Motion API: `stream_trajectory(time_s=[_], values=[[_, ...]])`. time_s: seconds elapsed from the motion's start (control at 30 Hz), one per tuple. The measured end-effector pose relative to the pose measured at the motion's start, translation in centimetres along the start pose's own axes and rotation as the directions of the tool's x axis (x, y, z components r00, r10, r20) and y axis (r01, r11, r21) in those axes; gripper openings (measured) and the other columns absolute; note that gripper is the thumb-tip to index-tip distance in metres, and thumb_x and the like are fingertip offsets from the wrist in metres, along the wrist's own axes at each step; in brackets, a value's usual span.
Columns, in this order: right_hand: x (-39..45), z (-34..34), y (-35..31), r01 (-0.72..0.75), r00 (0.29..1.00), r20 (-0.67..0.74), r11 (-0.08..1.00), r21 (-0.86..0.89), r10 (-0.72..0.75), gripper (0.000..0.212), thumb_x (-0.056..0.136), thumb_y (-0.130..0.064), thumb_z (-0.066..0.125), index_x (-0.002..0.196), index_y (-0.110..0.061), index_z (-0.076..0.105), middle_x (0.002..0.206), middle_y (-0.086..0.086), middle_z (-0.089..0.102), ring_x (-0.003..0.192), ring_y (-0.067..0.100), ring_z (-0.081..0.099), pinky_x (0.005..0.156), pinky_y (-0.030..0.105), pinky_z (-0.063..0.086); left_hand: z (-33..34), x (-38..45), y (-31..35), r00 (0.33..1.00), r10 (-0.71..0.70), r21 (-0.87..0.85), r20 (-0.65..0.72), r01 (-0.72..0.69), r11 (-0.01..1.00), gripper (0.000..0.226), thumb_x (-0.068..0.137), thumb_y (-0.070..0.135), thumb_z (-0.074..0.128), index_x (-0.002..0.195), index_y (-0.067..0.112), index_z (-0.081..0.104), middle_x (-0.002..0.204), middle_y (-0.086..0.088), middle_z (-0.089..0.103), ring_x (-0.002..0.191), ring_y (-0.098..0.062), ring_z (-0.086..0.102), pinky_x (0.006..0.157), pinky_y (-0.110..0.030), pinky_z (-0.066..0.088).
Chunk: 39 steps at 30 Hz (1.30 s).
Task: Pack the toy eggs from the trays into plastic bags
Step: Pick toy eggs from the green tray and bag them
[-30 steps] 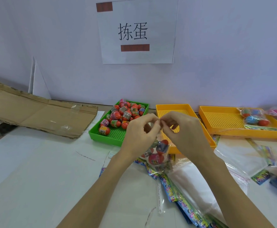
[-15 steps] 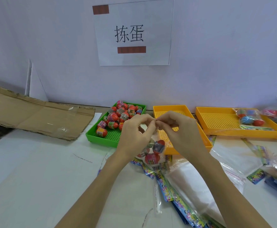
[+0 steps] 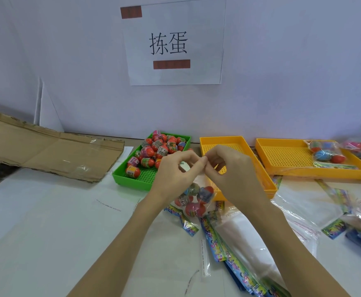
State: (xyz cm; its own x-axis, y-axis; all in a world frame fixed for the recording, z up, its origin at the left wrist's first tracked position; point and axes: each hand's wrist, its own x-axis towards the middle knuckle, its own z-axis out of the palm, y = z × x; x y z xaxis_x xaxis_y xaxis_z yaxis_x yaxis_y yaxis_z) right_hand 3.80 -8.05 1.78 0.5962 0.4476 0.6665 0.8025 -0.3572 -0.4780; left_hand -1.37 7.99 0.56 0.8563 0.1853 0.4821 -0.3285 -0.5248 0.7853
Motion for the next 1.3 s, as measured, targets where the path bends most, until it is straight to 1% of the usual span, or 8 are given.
stream_trajectory(time_s=[0.33, 0.53, 0.6, 0.7, 0.93, 1.07, 1.17, 1.3], values=[[0.5, -0.8, 0.9, -0.080, 0.996, -0.017, 0.991, 0.107, 0.083, 0.010, 0.090, -0.014, 0.075, 0.086, -0.022, 0.071, 0.077, -0.016, 0.069, 0.078, 0.005, 0.066, 0.065, 0.012, 0.051, -0.7, 0.3, -0.1, 0.995, 0.022, -0.015, 0.100, -0.020, 1.000, 0.021, 0.105, 0.016, 0.062, 0.092, 0.013, 0.079, 0.085, 0.009, 0.074, 0.082, -0.007, 0.067, 0.074, -0.034, 0.059], [0.1, -3.8, 6.4, -0.346, 0.922, -0.208, 0.936, -0.060, 0.328, 0.007, 0.092, -0.013, 0.074, 0.085, -0.016, 0.072, 0.075, -0.008, 0.070, 0.069, 0.002, 0.063, 0.073, 0.020, 0.051, -1.9, 0.8, -0.5, 0.989, -0.103, -0.169, -0.105, 0.085, 0.982, 0.026, 0.105, 0.011, 0.057, 0.088, 0.003, 0.075, 0.079, 0.002, 0.076, 0.069, -0.005, 0.063, 0.066, -0.020, 0.052], [-0.3, -4.0, 7.5, -0.380, 0.923, -0.110, 0.914, -0.138, 0.367, 0.007, 0.091, -0.011, 0.075, 0.085, -0.016, 0.074, 0.079, -0.001, 0.073, 0.074, 0.015, 0.066, 0.077, 0.033, 0.053, -1.7, 0.8, -0.7, 0.969, -0.146, -0.155, -0.201, 0.116, 0.981, 0.027, 0.106, 0.012, 0.058, 0.086, 0.004, 0.075, 0.077, 0.001, 0.075, 0.066, -0.007, 0.063, 0.065, -0.023, 0.053], [-0.6, -3.5, 7.9, -0.358, 0.932, -0.014, 0.918, -0.171, 0.361, 0.016, 0.087, -0.009, 0.076, 0.079, -0.021, 0.071, 0.076, -0.004, 0.071, 0.073, 0.011, 0.065, 0.070, 0.024, 0.049, -1.5, 0.9, -1.2, 0.930, -0.204, -0.150, -0.305, 0.164, 0.975, 0.030, 0.106, 0.015, 0.058, 0.083, 0.007, 0.075, 0.077, -0.010, 0.074, 0.068, -0.017, 0.064, 0.066, -0.035, 0.055], [-0.6, -3.9, 8.2, -0.434, 0.901, -0.088, 0.888, -0.153, 0.425, 0.014, 0.082, -0.008, 0.076, 0.073, -0.017, 0.070, 0.070, -0.003, 0.068, 0.070, 0.011, 0.062, 0.065, 0.026, 0.045, -2.0, 1.3, -1.8, 0.880, -0.271, -0.182, -0.390, 0.215, 0.960, 0.033, 0.102, 0.014, 0.059, 0.072, 0.012, 0.072, 0.070, -0.010, 0.072, 0.060, -0.018, 0.061, 0.067, -0.041, 0.055], [-0.2, -4.1, 7.5, -0.410, 0.911, -0.086, 0.907, -0.089, 0.404, 0.010, 0.096, -0.017, 0.070, 0.104, -0.020, 0.076, 0.088, -0.001, 0.073, 0.084, 0.018, 0.067, 0.075, 0.029, 0.046, -1.6, 1.1, -1.4, 0.916, -0.229, -0.170, -0.329, 0.181, 0.969, 0.033, 0.104, 0.012, 0.058, 0.073, 0.009, 0.071, 0.069, -0.008, 0.071, 0.058, -0.013, 0.058, 0.058, -0.027, 0.050], [0.2, -2.8, 5.0, -0.240, 0.971, -0.008, 0.971, 0.016, 0.240, 0.040, 0.100, -0.028, 0.066, 0.139, -0.024, 0.063, 0.116, -0.004, 0.068, 0.103, 0.010, 0.064, 0.084, 0.026, 0.051, -1.4, 0.9, -0.8, 0.944, -0.184, -0.201, -0.273, 0.131, 0.971, 0.031, 0.104, 0.010, 0.058, 0.077, 0.006, 0.071, 0.067, 0.003, 0.070, 0.055, -0.007, 0.057, 0.055, -0.018, 0.047], [0.3, -0.4, 2.5, -0.160, 0.982, 0.106, 0.986, 0.046, 0.155, 0.051, 0.097, -0.031, 0.069, 0.146, -0.027, 0.055, 0.124, -0.017, 0.062, 0.109, -0.004, 0.058, 0.085, 0.013, 0.049, -1.0, 0.7, 0.0, 0.978, -0.114, -0.227, -0.177, 0.072, 0.971, 0.028, 0.104, 0.006, 0.058, 0.080, 0.001, 0.071, 0.077, -0.009, 0.073, 0.061, -0.010, 0.060, 0.063, -0.022, 0.051]])
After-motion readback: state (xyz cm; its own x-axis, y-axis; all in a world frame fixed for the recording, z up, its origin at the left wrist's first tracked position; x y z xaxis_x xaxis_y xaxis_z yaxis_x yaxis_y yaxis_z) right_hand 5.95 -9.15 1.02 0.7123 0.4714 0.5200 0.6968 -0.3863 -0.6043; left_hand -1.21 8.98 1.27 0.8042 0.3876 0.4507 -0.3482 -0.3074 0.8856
